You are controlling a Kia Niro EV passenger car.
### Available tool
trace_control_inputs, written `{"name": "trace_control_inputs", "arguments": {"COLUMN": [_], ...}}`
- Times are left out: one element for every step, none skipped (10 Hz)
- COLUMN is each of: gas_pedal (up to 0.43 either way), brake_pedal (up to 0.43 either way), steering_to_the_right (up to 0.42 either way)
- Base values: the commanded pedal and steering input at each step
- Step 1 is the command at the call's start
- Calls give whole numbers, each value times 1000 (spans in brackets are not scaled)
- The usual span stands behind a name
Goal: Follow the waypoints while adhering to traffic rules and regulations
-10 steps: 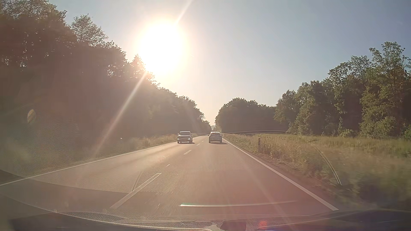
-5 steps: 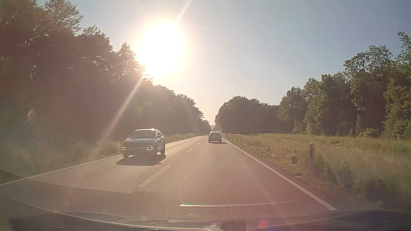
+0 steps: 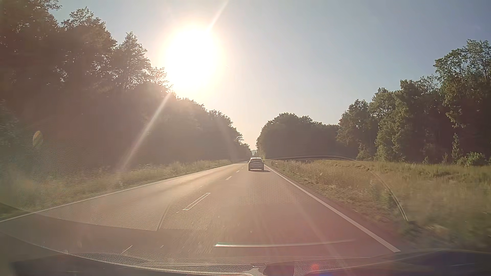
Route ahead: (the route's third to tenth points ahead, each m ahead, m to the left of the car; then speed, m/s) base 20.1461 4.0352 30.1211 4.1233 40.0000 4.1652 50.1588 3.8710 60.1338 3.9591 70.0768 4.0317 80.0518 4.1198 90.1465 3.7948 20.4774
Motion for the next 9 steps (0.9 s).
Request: {"name": "trace_control_inputs", "arguments": {"gas_pedal": [209,209,209,209,209,209,209,209,209], "brake_pedal": [0,0,0,0,0,0,0,0,0], "steering_to_the_right": [2,2,2,2,2,1,1,1,1]}}
